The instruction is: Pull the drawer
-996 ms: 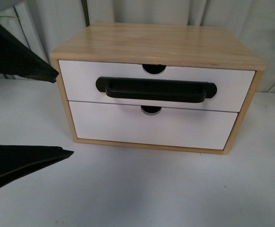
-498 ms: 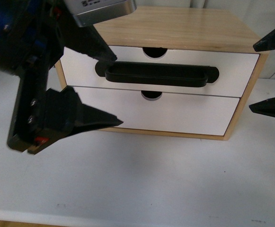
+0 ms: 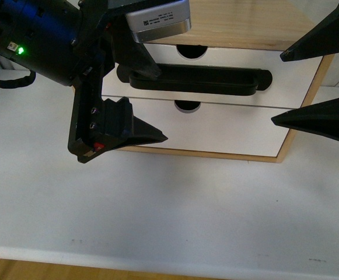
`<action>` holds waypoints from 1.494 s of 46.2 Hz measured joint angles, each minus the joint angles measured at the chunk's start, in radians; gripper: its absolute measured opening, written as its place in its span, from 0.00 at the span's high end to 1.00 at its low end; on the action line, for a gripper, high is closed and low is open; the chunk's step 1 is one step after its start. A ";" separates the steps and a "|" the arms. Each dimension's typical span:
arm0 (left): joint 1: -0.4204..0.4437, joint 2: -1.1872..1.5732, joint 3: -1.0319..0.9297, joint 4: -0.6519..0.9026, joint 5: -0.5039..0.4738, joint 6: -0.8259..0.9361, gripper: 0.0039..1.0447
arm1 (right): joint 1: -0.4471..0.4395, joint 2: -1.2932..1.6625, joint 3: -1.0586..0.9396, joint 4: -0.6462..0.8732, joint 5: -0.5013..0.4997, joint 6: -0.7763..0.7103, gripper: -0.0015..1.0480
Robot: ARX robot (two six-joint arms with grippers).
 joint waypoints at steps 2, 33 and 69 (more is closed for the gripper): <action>0.000 0.010 0.010 -0.006 0.000 0.004 0.05 | -0.002 0.003 0.002 0.002 -0.002 0.001 0.09; -0.015 0.091 0.116 -0.131 -0.060 0.116 0.05 | -0.014 0.038 0.027 0.028 -0.035 0.007 0.09; -0.005 0.098 0.105 -0.133 -0.017 0.097 0.05 | 0.026 0.053 0.018 -0.005 -0.085 -0.044 0.09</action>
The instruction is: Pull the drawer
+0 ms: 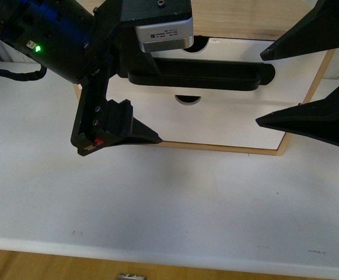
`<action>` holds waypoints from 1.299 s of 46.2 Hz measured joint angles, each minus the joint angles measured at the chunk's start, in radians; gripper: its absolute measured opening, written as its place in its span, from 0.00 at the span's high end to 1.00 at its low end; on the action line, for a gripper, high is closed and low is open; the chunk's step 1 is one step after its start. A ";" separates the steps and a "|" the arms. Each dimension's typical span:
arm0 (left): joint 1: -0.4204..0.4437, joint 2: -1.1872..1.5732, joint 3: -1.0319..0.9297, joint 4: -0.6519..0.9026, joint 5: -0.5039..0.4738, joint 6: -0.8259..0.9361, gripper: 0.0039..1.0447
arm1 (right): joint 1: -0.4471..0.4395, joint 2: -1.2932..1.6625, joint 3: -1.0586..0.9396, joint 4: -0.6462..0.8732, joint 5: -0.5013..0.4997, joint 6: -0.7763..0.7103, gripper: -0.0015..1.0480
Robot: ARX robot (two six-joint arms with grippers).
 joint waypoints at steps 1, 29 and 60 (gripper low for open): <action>0.000 0.000 0.000 0.002 0.001 -0.003 0.05 | 0.000 0.001 -0.001 0.006 -0.003 0.000 0.09; 0.003 0.000 -0.004 0.011 0.008 -0.011 0.05 | 0.025 0.084 -0.007 0.057 0.012 -0.060 0.09; 0.005 0.005 -0.004 0.012 0.018 -0.011 0.05 | 0.063 0.130 -0.002 0.132 0.078 -0.097 0.09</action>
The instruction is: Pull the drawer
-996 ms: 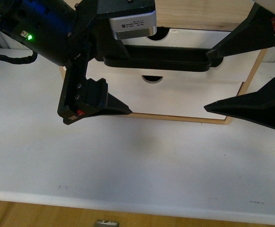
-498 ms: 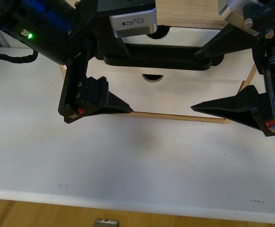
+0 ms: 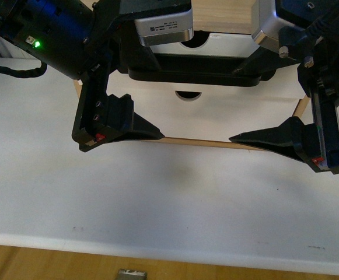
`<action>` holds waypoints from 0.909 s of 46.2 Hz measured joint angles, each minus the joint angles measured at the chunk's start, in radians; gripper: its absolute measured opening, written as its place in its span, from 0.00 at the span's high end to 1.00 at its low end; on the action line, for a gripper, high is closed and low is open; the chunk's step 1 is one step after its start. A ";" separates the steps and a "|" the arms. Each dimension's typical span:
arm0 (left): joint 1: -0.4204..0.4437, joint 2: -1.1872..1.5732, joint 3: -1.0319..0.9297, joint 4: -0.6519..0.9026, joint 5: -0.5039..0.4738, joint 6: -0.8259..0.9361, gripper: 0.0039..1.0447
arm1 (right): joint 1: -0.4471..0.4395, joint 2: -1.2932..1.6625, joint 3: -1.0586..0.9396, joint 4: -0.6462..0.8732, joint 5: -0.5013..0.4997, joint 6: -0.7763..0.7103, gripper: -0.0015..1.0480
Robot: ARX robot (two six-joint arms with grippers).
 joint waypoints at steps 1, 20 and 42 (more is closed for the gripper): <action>0.000 0.000 0.000 0.000 0.000 0.000 0.05 | 0.003 0.003 0.002 0.000 0.003 -0.003 0.09; -0.003 0.003 0.000 -0.008 -0.001 0.009 0.05 | 0.018 0.021 0.024 -0.034 0.019 -0.038 0.09; -0.015 -0.010 -0.002 -0.069 -0.019 0.054 0.05 | 0.014 0.018 0.038 -0.114 0.002 -0.079 0.09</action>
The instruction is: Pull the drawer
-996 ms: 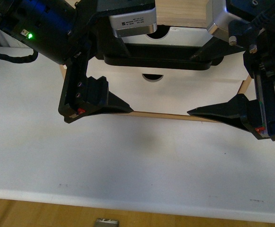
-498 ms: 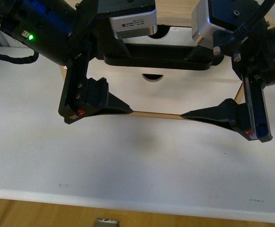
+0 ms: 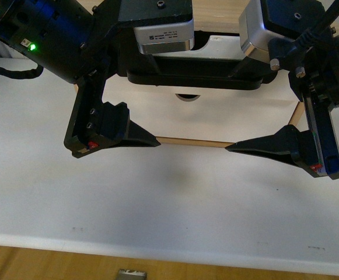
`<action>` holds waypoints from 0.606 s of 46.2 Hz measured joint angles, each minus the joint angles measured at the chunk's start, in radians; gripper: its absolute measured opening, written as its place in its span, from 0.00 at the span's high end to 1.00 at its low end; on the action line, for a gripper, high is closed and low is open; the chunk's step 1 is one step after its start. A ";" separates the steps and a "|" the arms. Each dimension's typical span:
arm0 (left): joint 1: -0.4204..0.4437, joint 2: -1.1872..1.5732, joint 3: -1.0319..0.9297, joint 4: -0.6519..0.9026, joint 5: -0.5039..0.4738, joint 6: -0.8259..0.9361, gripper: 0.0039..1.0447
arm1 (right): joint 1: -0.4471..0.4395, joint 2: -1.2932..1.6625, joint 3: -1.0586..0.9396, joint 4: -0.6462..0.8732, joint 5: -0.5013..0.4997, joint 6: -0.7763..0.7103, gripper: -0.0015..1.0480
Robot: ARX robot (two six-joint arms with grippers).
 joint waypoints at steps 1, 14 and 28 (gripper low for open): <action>-0.002 -0.002 -0.002 -0.002 -0.001 0.000 0.05 | 0.000 -0.001 0.000 -0.003 -0.001 -0.001 0.09; -0.028 -0.077 -0.088 -0.003 -0.024 0.005 0.05 | 0.009 -0.071 -0.072 -0.030 -0.003 -0.008 0.09; -0.074 -0.200 -0.208 -0.003 -0.067 -0.003 0.05 | 0.033 -0.185 -0.183 -0.050 -0.003 -0.003 0.09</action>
